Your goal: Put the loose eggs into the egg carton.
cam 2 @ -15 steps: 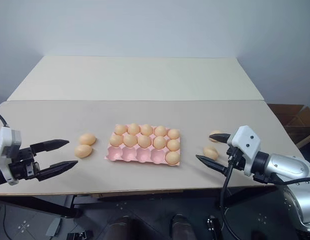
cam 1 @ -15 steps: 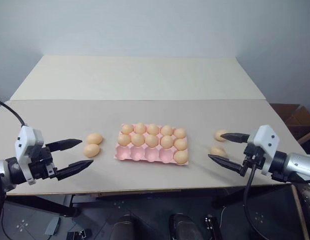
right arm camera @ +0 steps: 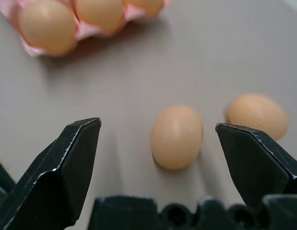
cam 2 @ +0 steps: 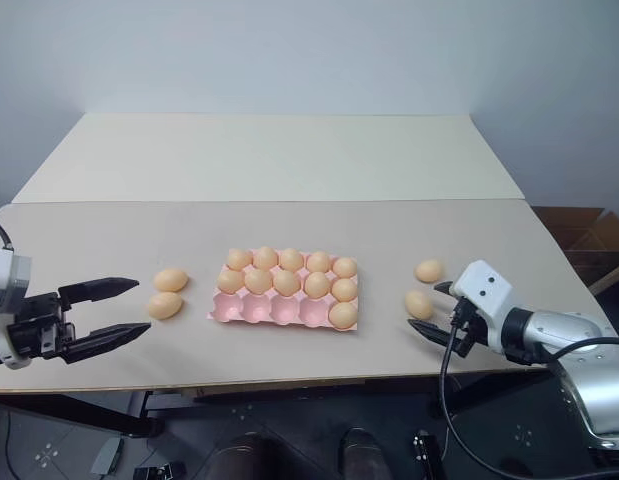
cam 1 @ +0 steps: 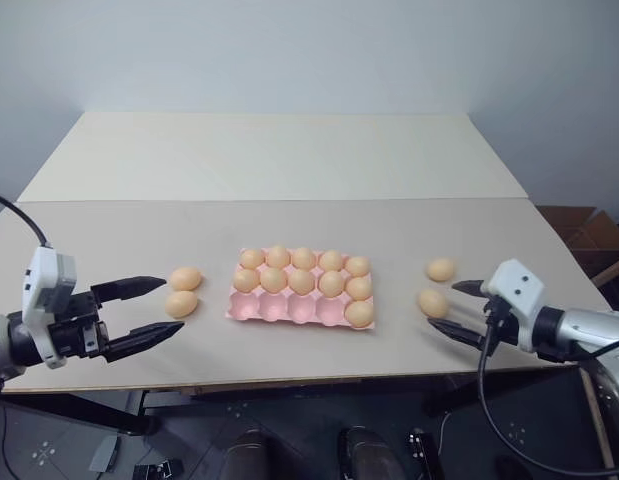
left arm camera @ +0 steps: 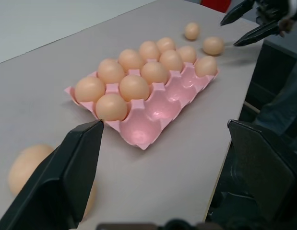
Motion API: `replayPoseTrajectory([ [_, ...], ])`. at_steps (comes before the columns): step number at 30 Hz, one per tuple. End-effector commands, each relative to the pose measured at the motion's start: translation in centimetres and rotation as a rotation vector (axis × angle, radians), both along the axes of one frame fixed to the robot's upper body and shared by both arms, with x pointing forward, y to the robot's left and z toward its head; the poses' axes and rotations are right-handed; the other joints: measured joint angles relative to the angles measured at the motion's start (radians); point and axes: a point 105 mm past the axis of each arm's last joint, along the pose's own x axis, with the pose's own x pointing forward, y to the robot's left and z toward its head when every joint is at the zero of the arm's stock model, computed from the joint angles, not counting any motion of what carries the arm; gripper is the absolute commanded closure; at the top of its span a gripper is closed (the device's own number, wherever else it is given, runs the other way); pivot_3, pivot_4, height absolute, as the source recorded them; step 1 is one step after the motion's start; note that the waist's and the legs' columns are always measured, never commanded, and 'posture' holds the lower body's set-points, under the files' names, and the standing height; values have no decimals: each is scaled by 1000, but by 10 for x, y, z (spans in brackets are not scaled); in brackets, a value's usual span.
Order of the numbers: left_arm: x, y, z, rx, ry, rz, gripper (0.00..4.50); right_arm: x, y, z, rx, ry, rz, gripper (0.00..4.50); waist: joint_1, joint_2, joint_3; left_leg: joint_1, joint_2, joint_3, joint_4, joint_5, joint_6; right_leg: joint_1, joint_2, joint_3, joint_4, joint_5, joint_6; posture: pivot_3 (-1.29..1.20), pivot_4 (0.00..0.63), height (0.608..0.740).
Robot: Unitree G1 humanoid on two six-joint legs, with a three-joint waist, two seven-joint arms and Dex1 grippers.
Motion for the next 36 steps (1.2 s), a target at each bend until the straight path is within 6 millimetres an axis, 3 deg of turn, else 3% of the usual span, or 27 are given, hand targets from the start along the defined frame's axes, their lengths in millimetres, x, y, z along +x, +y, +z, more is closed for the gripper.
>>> replayPoseTrajectory([
  [1,0,-6,9,23,-37,-49,14,16,-6,-2,-31,-5,-70,0,-1,0,0,0,0,0,0,0,0,0,0,0,0,0,0,0,150,740],
  [5,1,-8,8,32,-39,-59,14,32,-10,-16,-45,24,-146,0,-5,0,0,0,0,0,0,0,0,0,0,0,0,0,1,0,150,740],
  [9,0,-8,8,39,-39,-59,0,33,-6,-23,-33,71,-140,1237,-3,0,0,-1,0,0,0,0,0,0,0,0,0,2,4,0,150,740],
  [12,0,-7,9,47,-43,-54,0,37,0,-11,-10,10,-155,2315,-4,0,0,-1,0,0,0,0,0,0,0,0,-1,3,6,0,150,740],
  [14,-1,-6,9,48,-45,-51,0,35,6,1,-17,-26,-127,2778,-5,1,0,-1,0,0,0,0,0,-1,0,0,0,4,6,0,150,740],
  [17,-1,-4,10,52,-50,-42,0,24,37,33,9,-116,-14,2778,-8,1,0,-1,0,0,0,0,0,-1,0,0,1,4,6,0,150,740],
  [20,-1,-3,10,53,-48,-41,0,13,70,47,48,-142,97,2778,-12,1,0,-1,1,-1,0,0,0,-1,1,0,1,3,6,0,150,740],
  [22,-1,-2,10,56,-43,-41,0,2,112,51,78,-158,230,2778,-17,1,0,0,1,-1,0,0,0,-1,1,-1,2,3,5,0,150,740],
  [26,0,-5,10,55,-41,-56,0,-4,164,40,117,-122,340,2778,-19,1,0,1,2,-1,0,0,0,-2,1,-1,5,2,4,0,150,740],
  [31,2,-5,12,60,-47,-63,0,-1,178,23,50,-86,362,2778,-4,1,0,-2,-1,-1,0,0,0,-4,-1,-1,7,1,2,0,150,740],
  [36,2,-4,14,66,-48,-63,0,-1,175,20,28,-81,352,1223,-7,1,0,-1,0,0,1,0,0,-4,0,-1,8,1,2,0,150,740],
])
